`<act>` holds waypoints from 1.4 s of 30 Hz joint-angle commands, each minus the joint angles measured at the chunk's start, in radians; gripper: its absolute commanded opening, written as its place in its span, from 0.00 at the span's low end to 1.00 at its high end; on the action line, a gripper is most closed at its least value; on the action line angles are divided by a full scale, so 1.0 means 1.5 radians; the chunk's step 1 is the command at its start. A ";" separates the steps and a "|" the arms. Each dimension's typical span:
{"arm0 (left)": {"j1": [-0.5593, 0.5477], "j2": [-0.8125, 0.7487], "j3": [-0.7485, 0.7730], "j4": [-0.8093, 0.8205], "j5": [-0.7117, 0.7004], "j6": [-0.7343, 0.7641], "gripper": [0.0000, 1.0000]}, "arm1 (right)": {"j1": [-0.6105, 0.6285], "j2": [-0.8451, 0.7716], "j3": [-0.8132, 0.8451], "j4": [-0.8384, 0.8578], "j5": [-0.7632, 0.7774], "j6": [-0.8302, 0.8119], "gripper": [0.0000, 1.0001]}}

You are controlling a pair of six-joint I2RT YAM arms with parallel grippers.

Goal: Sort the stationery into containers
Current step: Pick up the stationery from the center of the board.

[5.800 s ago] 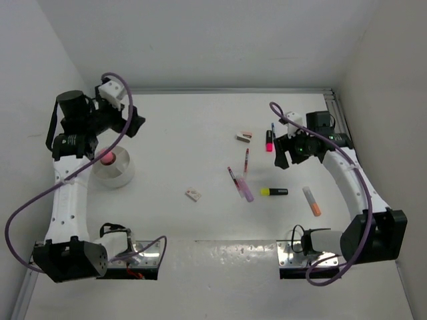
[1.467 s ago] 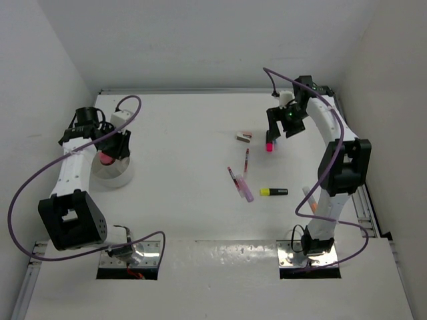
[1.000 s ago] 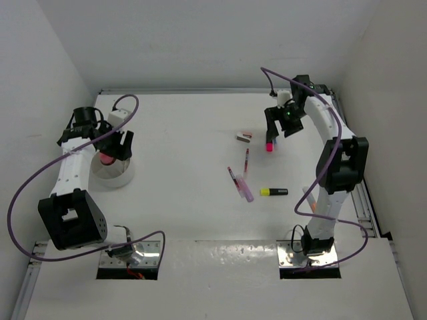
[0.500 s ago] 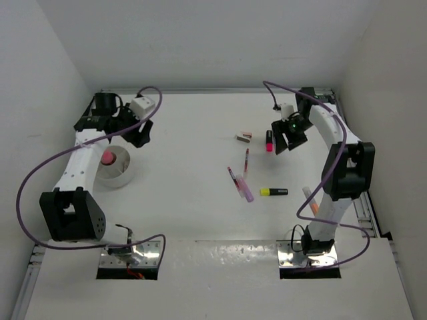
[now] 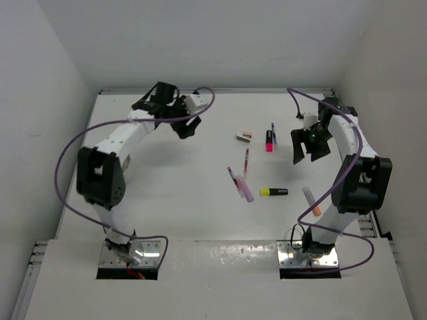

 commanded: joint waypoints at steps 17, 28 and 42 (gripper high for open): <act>-0.140 0.448 0.440 0.167 0.202 -0.036 0.81 | -0.012 -0.012 0.071 -0.006 -0.027 0.040 0.73; -0.150 0.536 0.455 0.267 0.267 -0.140 0.83 | -0.007 -0.005 0.081 -0.007 -0.026 0.038 0.75; -0.160 0.593 0.472 0.296 0.306 -0.176 0.82 | -0.002 0.001 0.087 -0.008 -0.023 0.037 0.77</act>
